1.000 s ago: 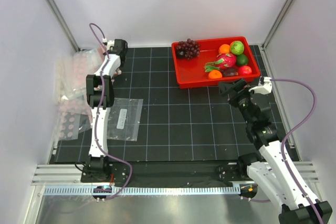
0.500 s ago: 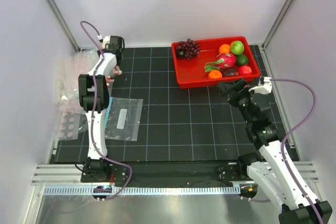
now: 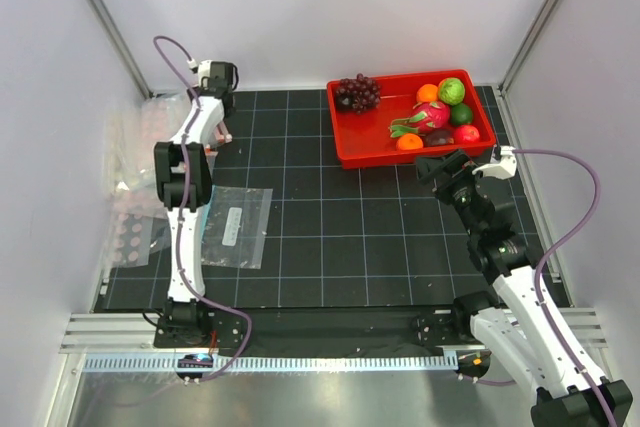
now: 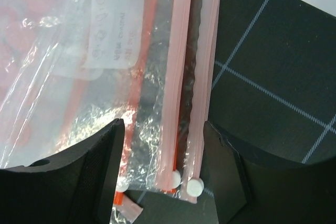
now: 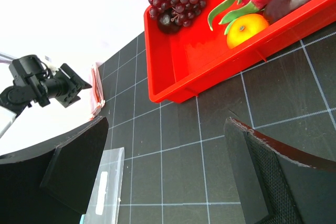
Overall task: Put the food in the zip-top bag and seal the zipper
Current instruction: Pick up the zipper food storage bag at the corner of the board.
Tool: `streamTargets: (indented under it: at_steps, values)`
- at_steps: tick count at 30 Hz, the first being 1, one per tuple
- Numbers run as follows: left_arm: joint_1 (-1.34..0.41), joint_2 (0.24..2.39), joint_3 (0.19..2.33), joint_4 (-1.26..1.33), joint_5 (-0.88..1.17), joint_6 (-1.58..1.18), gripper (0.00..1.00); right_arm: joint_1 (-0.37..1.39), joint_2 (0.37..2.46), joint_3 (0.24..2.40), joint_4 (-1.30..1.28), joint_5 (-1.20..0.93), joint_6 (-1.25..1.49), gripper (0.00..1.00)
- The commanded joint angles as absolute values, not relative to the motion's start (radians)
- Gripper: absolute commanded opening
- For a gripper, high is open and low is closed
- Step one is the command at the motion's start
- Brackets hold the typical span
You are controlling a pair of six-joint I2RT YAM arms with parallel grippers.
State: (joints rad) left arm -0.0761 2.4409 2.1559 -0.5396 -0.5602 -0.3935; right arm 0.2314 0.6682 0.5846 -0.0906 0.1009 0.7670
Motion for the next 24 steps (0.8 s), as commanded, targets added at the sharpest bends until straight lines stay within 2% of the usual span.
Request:
streamTargets:
  at_steps: [1, 11, 14, 15, 16, 19, 22, 24]
  values:
    - [-0.072, 2.513, 2.299, -0.673, -0.581, -0.405, 0.65, 0.230, 0.667, 0.606, -0.052, 0.092, 0.769, 1.00]
    - [-0.072, 2.575, 2.330, -0.715, -0.624, -0.328, 0.66, 0.230, 0.663, 0.607, -0.054, 0.091, 0.769, 1.00]
    - [-0.071, 2.598, 2.350, -0.736, -0.629, -0.318, 0.63, 0.230, 0.663, 0.607, -0.055, 0.092, 0.769, 1.00]
    - [-0.072, 2.612, 2.364, -0.742, -0.624, -0.318, 0.58, 0.230, 0.660, 0.607, -0.057, 0.094, 0.767, 1.00]
    - [-0.071, 2.617, 2.368, -0.755, -0.624, -0.318, 0.43, 0.230, 0.661, 0.606, -0.057, 0.095, 0.769, 1.00]
    - [-0.072, 2.593, 2.355, -0.755, -0.643, -0.328, 0.11, 0.230, 0.663, 0.606, -0.055, 0.094, 0.767, 0.99]
    - [-0.071, 2.531, 2.315, -0.752, -0.672, -0.342, 0.01, 0.230, 0.666, 0.607, -0.055, 0.095, 0.769, 1.00]
    - [-0.075, 2.488, 2.292, -0.752, -0.676, -0.359, 0.00, 0.230, 0.664, 0.609, -0.057, 0.097, 0.765, 1.00]
